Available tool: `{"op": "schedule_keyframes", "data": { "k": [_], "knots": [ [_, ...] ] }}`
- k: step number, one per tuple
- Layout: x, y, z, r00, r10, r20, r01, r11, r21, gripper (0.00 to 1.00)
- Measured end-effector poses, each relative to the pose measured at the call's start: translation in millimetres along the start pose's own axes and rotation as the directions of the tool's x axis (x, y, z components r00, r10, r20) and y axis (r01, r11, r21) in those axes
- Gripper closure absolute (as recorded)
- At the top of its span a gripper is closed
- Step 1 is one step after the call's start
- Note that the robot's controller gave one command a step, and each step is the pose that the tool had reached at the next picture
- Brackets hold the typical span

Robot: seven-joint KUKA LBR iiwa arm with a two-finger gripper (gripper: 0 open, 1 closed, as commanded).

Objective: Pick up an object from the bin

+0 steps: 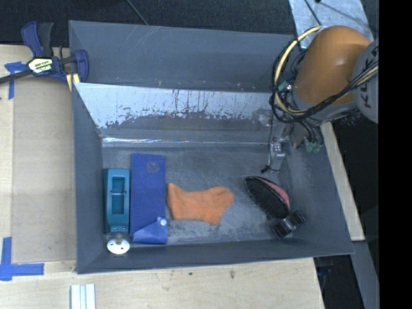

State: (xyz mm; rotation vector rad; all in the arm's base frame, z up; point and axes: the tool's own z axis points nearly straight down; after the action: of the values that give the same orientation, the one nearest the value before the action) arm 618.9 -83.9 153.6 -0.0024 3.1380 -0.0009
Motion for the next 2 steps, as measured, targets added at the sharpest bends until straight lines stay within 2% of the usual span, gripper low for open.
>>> {"op": "schedule_keyframes", "data": {
  "k": [1,2],
  "knots": [
    [0.0,0.0,0.0,1.000,0.000,0.000,0.000,1.000,0.000,0.00],
    [28.7,-3.4,38.0,0.998,-0.066,0.006,0.066,0.998,0.000,0.00]
  ]
}}
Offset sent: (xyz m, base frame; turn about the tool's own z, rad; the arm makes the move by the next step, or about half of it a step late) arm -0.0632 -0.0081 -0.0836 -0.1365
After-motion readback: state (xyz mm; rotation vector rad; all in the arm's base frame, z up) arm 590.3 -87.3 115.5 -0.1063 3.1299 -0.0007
